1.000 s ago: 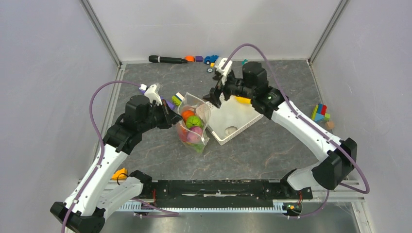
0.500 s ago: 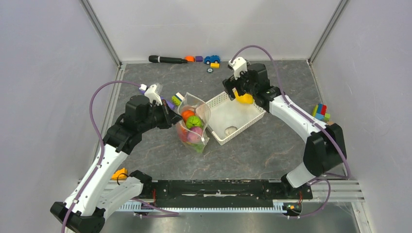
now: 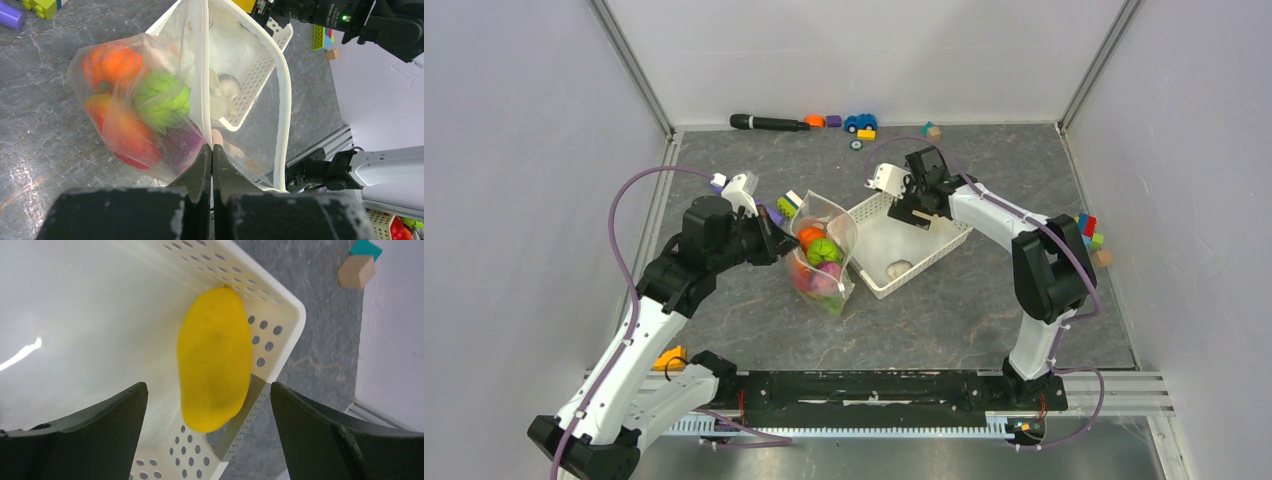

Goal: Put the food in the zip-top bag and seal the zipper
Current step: Pick up the fake fruit from the bin.

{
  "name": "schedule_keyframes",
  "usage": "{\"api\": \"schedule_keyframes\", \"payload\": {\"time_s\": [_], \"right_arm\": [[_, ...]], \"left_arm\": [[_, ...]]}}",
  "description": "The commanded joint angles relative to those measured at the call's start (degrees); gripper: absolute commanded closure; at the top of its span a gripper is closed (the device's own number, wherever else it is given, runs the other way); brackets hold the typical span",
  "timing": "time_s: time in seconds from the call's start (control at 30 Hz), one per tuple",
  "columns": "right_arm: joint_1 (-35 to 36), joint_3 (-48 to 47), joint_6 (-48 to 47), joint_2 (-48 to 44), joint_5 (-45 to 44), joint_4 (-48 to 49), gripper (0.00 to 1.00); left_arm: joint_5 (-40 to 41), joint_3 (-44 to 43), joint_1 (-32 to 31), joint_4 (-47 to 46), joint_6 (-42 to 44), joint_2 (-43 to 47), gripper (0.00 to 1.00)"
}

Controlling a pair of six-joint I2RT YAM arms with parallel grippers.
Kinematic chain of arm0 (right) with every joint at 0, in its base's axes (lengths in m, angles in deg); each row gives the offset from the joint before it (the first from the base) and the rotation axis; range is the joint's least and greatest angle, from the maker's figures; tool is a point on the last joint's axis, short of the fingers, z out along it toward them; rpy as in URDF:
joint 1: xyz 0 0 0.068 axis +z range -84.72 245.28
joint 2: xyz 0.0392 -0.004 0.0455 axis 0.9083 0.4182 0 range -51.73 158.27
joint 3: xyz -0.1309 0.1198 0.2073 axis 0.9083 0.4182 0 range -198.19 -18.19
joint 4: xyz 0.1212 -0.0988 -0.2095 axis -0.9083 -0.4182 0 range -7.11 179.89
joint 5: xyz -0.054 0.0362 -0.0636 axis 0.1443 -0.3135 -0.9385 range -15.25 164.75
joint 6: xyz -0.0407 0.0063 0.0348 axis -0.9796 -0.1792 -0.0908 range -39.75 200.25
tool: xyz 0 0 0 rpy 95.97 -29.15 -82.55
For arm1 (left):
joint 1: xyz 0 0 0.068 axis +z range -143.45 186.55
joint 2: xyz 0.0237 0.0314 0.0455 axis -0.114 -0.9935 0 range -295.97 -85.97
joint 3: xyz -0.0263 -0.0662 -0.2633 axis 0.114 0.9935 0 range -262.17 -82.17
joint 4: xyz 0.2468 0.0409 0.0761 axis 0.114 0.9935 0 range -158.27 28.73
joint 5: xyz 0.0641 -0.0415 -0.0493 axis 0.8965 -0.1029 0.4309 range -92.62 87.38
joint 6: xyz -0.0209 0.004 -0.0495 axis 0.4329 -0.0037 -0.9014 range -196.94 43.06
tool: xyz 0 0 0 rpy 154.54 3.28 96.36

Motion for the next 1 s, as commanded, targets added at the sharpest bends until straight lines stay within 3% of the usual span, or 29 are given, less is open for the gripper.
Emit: {"api": "schedule_keyframes", "payload": {"time_s": [0.0,0.57,0.97], "right_arm": [[-0.1,-2.1,-3.9,2.0,-8.3,1.1,0.02],[0.0,-2.0,-2.4,6.5,-9.8,1.2,0.04],[3.8,1.5,-2.6,1.0,-17.3,6.7,0.02]], "left_arm": [[-0.9,-0.4,0.5,-1.7,1.4,0.0,0.98],[-1.1,-0.5,0.6,-1.8,1.4,0.3,0.98],[-1.2,-0.5,0.7,-1.7,1.3,0.0,0.98]]}}
